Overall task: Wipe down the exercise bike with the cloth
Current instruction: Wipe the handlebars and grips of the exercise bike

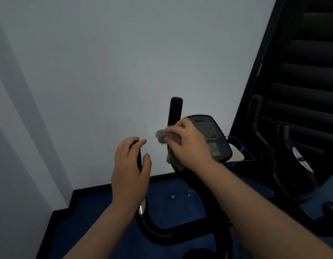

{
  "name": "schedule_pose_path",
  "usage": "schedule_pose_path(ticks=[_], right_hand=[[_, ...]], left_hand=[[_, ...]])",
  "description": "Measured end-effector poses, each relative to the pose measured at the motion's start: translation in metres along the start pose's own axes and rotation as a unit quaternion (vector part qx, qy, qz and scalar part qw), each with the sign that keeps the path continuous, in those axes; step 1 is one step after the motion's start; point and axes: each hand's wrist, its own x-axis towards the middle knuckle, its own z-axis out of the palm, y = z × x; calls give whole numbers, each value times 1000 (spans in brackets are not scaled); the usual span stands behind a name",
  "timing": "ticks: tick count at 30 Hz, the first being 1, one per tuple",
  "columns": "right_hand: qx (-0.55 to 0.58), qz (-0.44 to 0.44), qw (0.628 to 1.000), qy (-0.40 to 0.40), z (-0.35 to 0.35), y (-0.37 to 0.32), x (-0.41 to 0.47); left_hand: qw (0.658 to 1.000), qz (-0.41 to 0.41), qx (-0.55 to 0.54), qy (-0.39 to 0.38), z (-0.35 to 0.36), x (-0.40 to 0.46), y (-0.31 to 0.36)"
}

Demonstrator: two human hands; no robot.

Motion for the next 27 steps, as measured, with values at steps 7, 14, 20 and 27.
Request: schedule_pose_path(ticks=[7,14,20,27], right_hand=[[107,25,979,-172,-27,25,-33],[256,100,922,272,-2,4,26],[178,209,959,76,11,29,-15],[207,171,942,199,2,7,19]], left_hand=[[1000,-4,-16,6,1,0,0],[1000,-7,-21,1,0,0,1],[1000,-10,-27,2,1,0,0],[1000,-5,-19,-1,1,0,-1]])
